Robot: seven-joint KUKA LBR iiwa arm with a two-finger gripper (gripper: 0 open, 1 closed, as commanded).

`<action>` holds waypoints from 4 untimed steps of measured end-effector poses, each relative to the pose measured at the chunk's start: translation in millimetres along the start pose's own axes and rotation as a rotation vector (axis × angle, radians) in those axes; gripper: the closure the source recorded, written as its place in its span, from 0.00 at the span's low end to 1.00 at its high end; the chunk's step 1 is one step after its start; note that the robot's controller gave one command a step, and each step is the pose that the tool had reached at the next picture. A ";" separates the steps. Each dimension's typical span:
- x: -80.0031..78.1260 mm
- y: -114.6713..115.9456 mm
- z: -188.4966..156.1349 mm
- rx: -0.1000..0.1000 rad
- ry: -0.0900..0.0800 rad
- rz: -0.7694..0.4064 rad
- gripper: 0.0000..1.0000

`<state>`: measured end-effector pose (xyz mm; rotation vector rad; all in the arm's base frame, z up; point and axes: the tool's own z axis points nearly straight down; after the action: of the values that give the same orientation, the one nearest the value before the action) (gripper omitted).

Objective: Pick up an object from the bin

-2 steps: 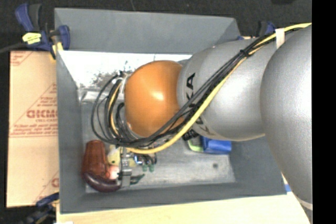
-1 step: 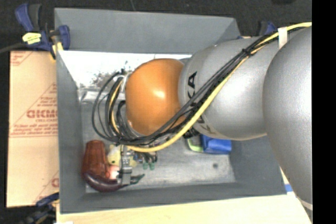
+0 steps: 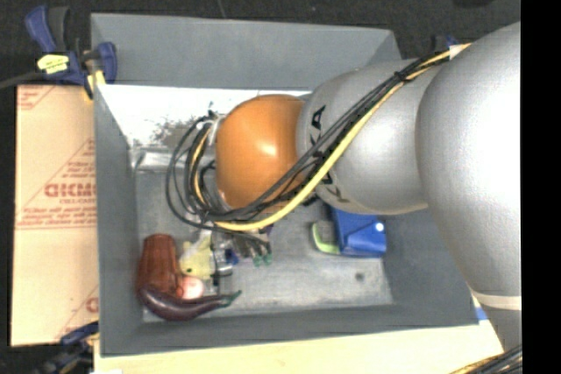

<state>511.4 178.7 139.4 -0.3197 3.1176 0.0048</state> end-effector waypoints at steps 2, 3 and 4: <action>-25.1 -50.7 69.6 0.002 0.000 -0.282 0.00; -17.8 -40.6 69.5 -0.001 0.005 -0.288 0.00; -24.2 -48.3 69.1 0.000 0.000 -0.365 1.00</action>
Offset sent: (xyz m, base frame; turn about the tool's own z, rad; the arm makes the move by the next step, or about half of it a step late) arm 0.0361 -0.0405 -0.0694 -0.3764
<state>545.4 136.6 70.4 -0.8803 3.0072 0.0018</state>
